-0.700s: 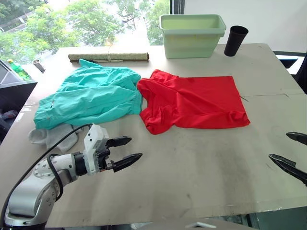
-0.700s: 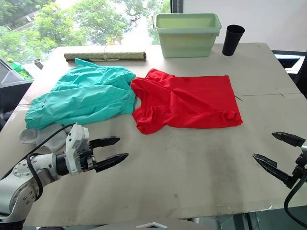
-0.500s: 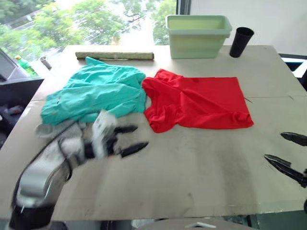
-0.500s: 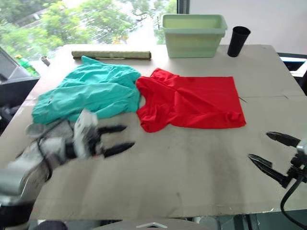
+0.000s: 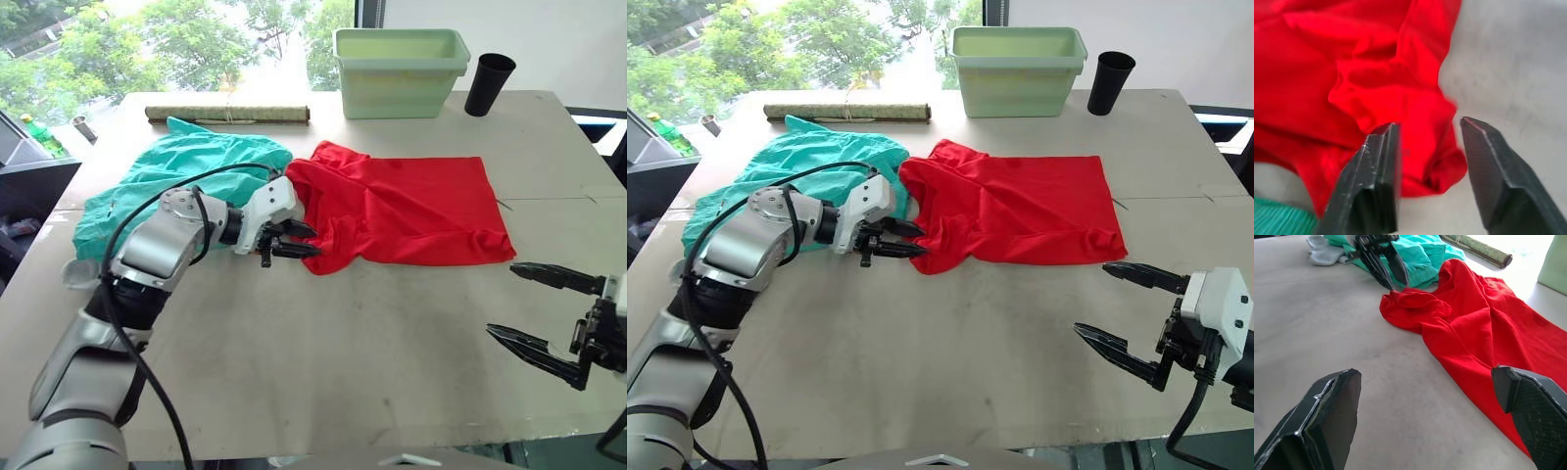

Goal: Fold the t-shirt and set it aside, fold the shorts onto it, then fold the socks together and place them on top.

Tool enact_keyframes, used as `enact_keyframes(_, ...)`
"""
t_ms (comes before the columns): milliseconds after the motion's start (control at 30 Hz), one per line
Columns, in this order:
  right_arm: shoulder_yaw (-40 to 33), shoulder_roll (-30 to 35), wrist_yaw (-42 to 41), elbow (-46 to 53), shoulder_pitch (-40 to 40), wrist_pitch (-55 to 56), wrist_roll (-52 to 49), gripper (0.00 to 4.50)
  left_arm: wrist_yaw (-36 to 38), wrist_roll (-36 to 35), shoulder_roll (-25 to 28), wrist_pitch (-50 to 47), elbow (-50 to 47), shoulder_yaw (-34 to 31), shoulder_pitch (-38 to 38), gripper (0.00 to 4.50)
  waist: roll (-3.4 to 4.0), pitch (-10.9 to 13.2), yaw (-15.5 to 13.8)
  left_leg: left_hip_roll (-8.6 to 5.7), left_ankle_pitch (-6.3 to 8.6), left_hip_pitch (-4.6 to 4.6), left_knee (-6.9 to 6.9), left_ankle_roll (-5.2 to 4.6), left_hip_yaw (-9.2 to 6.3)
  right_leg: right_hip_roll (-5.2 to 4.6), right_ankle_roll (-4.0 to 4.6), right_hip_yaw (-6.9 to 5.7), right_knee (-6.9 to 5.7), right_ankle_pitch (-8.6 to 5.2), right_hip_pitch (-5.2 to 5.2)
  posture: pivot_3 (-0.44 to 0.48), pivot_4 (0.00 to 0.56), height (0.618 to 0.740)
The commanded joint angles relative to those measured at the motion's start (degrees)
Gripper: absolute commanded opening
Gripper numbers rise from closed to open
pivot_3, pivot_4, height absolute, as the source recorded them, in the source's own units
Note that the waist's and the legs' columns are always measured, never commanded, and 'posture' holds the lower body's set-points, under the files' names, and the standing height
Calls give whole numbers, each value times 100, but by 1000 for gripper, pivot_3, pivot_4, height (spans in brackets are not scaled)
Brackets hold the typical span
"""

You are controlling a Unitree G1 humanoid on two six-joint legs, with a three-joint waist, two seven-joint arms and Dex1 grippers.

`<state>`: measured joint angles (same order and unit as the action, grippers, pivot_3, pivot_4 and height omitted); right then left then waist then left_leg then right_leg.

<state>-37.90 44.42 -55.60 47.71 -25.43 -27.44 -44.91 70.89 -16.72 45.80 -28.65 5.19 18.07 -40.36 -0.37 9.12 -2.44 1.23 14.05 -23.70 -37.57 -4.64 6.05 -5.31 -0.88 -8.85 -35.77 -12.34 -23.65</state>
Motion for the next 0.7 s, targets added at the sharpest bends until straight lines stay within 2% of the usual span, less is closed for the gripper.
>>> enact_keyframes(33, 57, 20, 139, 239, -29, 48, -60, 4500, 188, 373, -194, 553, 370, 106, -256, 2367, -1, -1, -4, 0, 1, 0, -6, -1, -1, -2, 1, 0, -1, 0, 1, 0, 150, 727)
enact_keyframes(200, 115, -10, 229, 264, -110, 107, -8, 4500, 317, 614, -508, 845, 827, 128, -407, 2367, -3, 0, 8, 4, 19, -7, -39, -32, -5, -6, 5, 0, -11, -1, 2, 0, 150, 727)
enact_keyframes(400, 136, -22, 261, 274, -209, 172, 57, 4500, 266, 894, -770, 1002, 1203, 88, -515, 2367, -3, 0, 9, 4, 13, -11, -53, -21, -5, -4, 1, 0, -18, 2, 4, 0, 150, 727)
enact_keyframes(700, 137, -68, 235, 240, -381, 301, 184, 4500, 375, 645, -975, 193, 1306, -167, -687, 2367, -4, -1, 12, 4, 24, -13, -69, -41, -5, -5, 0, 0, -21, 2, 9, 0, 150, 727)
